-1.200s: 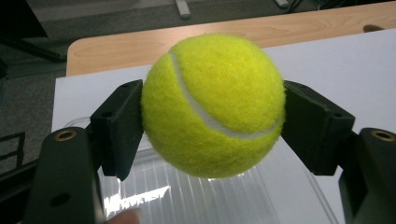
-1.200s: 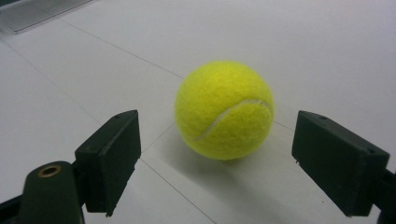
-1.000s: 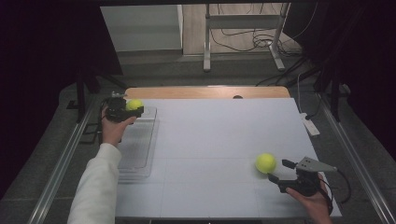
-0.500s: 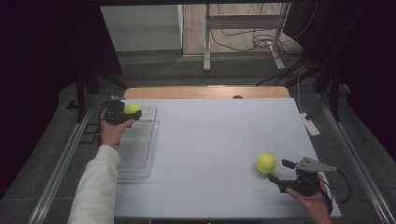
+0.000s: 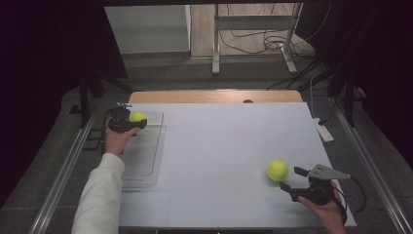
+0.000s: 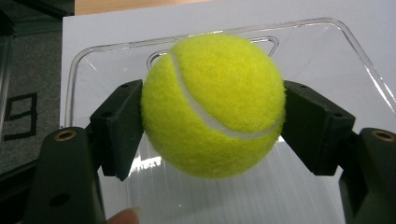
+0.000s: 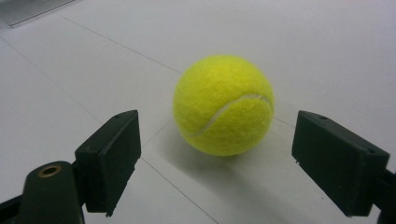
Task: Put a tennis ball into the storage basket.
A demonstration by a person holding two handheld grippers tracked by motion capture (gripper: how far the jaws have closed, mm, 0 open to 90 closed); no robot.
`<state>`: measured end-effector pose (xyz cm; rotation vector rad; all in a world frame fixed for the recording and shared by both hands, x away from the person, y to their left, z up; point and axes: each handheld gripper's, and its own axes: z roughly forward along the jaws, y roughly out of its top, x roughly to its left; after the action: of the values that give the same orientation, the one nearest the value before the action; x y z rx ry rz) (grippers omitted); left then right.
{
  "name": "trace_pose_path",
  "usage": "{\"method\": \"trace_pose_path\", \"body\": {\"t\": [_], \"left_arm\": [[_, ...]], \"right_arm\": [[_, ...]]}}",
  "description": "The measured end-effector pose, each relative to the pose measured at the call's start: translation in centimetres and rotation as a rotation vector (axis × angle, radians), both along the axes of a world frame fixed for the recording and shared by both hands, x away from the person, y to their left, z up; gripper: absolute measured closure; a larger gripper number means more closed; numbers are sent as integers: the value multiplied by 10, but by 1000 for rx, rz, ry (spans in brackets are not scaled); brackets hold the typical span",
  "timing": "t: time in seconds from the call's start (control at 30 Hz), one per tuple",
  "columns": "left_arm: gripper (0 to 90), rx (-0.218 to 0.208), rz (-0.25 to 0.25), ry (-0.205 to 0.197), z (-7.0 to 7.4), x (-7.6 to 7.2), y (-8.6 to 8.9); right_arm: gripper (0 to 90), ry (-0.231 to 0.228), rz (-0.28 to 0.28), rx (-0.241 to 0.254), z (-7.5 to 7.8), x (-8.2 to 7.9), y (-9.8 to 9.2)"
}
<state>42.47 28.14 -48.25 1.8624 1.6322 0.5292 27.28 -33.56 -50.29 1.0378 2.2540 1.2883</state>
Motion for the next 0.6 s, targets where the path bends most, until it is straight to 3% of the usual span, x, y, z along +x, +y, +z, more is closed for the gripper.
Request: {"method": "trace_pose_path", "body": {"t": [0.3,0.47,0.53,0.6], "left_arm": [[269,12,8,7,-1,-1,3],[262,-1,18,2,-3,-1,5],[197,-34,17,-3,-3,0,6],[145,-39,20,-3,-2,0,6]], "right_arm": [[160,1,2,-3,0,0,0],[160,2,2,-7,0,0,0],[159,3,3,-5,-1,0,0],[159,4,2,-6,-1,0,0]]}}
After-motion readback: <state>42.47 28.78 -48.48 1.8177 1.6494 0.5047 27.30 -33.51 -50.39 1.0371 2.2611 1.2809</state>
